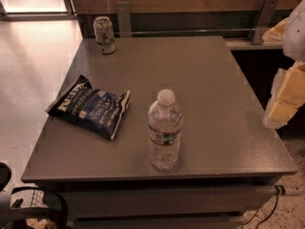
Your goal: Pick 7up can
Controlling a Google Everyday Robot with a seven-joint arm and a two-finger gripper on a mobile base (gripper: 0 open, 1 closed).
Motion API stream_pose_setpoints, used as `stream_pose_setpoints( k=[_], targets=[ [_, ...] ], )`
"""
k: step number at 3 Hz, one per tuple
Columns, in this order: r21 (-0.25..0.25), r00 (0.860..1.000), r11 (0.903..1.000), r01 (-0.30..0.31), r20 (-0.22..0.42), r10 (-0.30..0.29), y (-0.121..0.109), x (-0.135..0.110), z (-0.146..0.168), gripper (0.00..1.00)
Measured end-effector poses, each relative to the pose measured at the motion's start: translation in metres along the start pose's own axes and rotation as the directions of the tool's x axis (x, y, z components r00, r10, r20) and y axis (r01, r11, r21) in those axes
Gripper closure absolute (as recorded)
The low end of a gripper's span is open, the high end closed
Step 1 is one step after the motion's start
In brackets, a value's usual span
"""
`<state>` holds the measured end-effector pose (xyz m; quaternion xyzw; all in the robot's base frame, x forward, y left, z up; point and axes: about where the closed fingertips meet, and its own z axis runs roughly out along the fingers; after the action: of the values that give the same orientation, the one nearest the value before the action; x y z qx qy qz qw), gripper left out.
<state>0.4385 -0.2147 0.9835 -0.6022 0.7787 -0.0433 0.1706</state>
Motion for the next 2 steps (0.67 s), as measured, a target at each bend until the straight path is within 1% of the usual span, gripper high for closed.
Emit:
stream_pose_setpoints(
  k=[1, 2],
  targets=[
    [0.0, 1.0, 1.0, 0.0, 0.0, 0.0, 0.0, 0.0, 0.0, 0.0],
    [0.025, 0.999, 0.9995, -0.02, 0.042, 0.019, -0.017, -0.004, 0.002, 0.0]
  ],
)
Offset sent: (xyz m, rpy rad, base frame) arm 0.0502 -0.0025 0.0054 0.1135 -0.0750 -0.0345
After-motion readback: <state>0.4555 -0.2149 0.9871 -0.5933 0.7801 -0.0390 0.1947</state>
